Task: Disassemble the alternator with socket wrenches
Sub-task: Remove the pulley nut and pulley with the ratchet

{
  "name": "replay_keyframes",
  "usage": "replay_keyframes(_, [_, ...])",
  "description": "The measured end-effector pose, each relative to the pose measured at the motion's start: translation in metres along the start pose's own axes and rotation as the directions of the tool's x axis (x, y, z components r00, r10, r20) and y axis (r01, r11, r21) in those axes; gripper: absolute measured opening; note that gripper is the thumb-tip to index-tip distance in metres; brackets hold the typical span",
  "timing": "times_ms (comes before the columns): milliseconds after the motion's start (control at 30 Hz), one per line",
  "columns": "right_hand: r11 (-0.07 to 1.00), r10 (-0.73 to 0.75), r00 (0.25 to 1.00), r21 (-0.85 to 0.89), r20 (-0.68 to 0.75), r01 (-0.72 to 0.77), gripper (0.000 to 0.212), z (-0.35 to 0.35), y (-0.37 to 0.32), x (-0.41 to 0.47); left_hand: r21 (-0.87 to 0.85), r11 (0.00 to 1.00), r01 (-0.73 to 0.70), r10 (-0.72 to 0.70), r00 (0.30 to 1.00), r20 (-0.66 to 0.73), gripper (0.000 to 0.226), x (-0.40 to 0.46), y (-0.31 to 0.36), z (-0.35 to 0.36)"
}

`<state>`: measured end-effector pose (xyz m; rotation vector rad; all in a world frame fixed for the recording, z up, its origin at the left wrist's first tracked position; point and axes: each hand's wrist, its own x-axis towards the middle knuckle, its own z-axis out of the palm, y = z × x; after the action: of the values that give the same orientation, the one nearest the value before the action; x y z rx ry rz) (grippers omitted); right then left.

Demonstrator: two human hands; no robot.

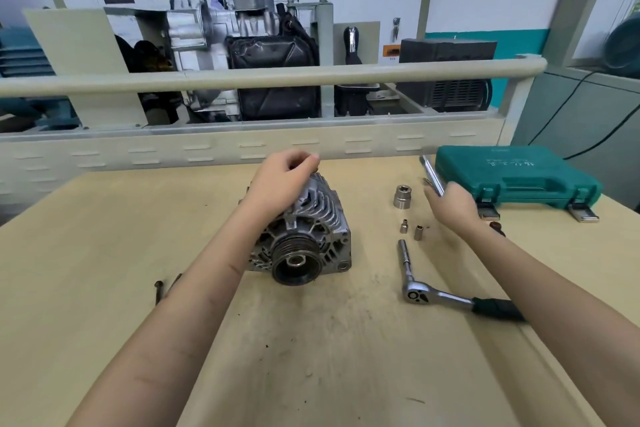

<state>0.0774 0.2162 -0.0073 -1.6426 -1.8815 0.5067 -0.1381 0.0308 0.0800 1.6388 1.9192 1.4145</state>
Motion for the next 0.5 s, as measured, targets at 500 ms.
replay_keyframes(500, [0.997, -0.054, 0.995, 0.065, 0.085, 0.049, 0.007, 0.036, -0.044, 0.015, -0.019, 0.999, 0.035, -0.035, 0.999, -0.013, 0.023, -0.006, 0.001, 0.0])
